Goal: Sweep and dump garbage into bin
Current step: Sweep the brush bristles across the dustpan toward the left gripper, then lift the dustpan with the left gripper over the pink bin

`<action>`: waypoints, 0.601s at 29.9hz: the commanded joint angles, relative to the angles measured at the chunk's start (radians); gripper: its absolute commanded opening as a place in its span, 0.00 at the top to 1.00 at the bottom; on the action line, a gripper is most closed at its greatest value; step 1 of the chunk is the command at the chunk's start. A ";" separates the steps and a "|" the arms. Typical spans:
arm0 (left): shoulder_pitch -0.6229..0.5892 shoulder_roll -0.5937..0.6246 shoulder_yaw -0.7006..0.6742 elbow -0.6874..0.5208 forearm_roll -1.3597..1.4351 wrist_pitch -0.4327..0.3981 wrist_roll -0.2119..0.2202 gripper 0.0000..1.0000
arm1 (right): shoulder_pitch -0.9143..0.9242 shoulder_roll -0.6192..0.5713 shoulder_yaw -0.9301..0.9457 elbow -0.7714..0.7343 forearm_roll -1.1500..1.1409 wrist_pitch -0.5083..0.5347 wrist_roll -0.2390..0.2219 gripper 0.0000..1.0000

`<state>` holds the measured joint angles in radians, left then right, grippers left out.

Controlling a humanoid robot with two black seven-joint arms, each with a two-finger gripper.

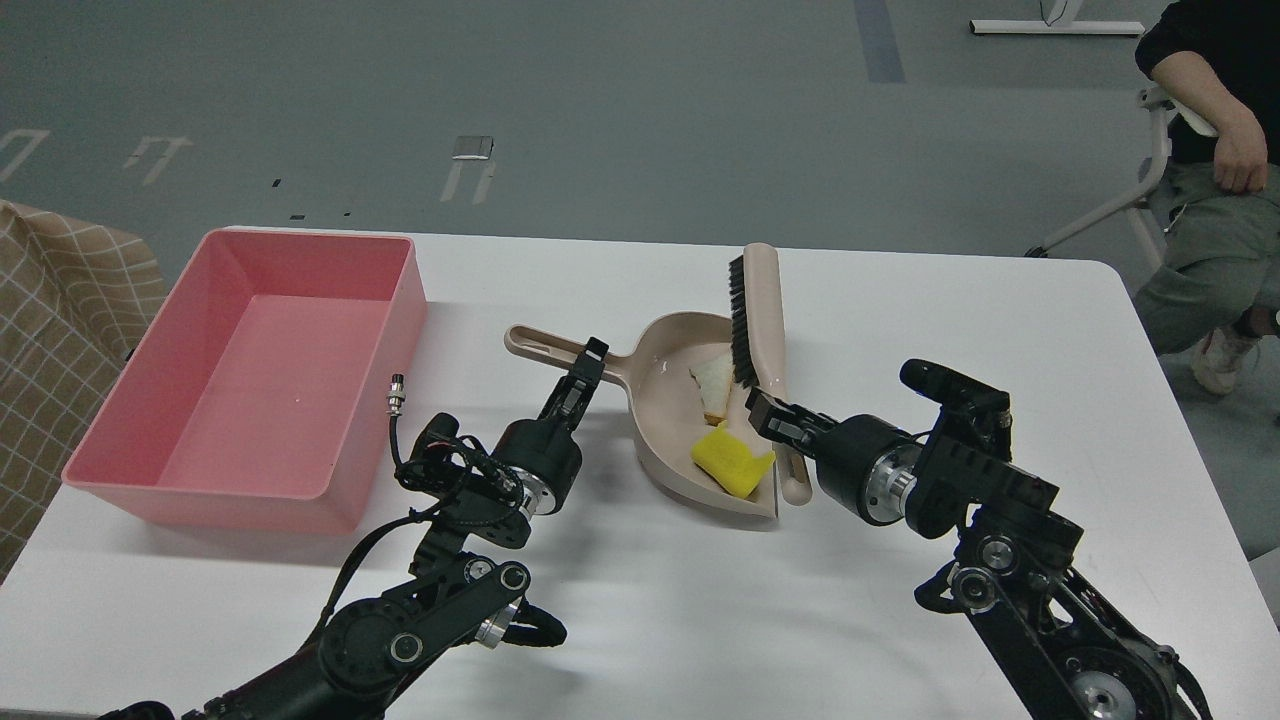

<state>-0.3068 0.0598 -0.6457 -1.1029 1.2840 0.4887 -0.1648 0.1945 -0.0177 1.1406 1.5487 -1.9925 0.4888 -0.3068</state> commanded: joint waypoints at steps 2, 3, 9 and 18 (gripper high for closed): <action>-0.002 0.000 0.000 0.000 -0.002 0.000 0.001 0.79 | 0.026 -0.011 0.050 0.007 0.011 0.000 0.000 0.91; -0.002 0.000 0.000 0.000 -0.002 0.000 0.001 0.79 | 0.028 -0.013 0.057 0.008 0.014 0.000 0.000 0.91; -0.002 -0.002 -0.005 0.000 -0.009 0.000 0.001 0.82 | 0.034 -0.083 0.126 0.014 0.035 0.000 0.005 0.91; -0.003 0.000 -0.005 -0.005 -0.040 0.000 0.002 0.90 | 0.014 -0.200 0.155 0.036 0.095 0.000 0.014 0.91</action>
<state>-0.3086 0.0580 -0.6504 -1.1031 1.2575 0.4887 -0.1627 0.2175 -0.1963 1.2770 1.5782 -1.9095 0.4885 -0.2969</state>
